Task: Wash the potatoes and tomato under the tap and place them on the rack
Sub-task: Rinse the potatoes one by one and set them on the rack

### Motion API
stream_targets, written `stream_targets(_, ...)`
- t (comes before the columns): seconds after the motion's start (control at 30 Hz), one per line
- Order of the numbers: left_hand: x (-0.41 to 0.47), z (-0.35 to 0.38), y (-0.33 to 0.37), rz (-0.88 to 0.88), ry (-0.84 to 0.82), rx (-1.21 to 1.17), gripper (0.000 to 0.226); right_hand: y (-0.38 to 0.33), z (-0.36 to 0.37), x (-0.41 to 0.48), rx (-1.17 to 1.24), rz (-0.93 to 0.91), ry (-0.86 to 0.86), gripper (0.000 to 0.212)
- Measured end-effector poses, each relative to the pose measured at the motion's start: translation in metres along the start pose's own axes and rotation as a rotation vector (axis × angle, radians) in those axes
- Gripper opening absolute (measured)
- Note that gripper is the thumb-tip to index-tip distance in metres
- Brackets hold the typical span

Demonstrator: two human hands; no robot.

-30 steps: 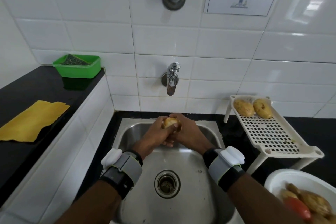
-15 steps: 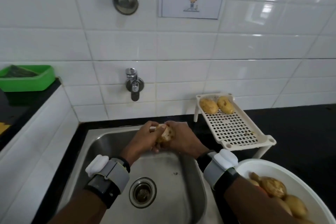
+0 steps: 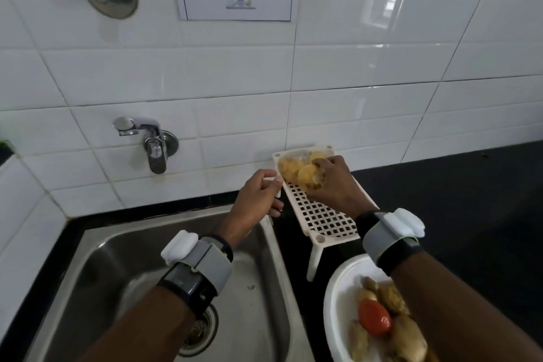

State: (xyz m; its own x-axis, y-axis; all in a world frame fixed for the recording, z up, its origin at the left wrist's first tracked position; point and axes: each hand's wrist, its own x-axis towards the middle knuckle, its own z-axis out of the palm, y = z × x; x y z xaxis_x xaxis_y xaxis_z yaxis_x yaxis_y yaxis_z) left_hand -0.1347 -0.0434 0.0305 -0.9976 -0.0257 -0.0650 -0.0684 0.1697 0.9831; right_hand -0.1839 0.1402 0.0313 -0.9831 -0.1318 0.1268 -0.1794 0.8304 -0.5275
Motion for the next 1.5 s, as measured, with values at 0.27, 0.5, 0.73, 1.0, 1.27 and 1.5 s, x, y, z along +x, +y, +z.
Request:
stream_targets(0.27, -0.005, 0.006, -0.005, -0.021, -0.001, 0.028, 0.028, 0.016, 0.009, -0.004, -0.029, -0.013, -0.018, 0.083)
stream_targets(0.5, -0.018, 0.014, 0.010, 0.076, -0.047, 0.100, 0.030, 0.019, -0.004, -0.018, 0.026, -0.006, -0.027, 0.087)
stream_targets(0.73, -0.049, 0.052, 0.024, 0.207, -0.206, 0.148, 0.026, 0.025, -0.039, -0.084, 0.091, -0.024, 0.040, 0.048)
stream_targets(1.0, -0.084, 0.117, -0.001, 0.242, -0.517, 0.243, 0.017, 0.075, -0.071, -0.182, 0.016, 0.155, -0.192, 0.030)
stream_targets(1.27, -0.109, 0.141, -0.025, 0.206, -0.660, 0.352, 0.021, 0.115, -0.053, -0.238, -0.174, 0.267, -0.338, 0.080)
stream_targets(1.5, -0.115, 0.137, -0.027, 0.165, -0.683, 0.368, 0.024, 0.104, -0.017, -0.249, -0.414, 0.203, -0.339, 0.079)
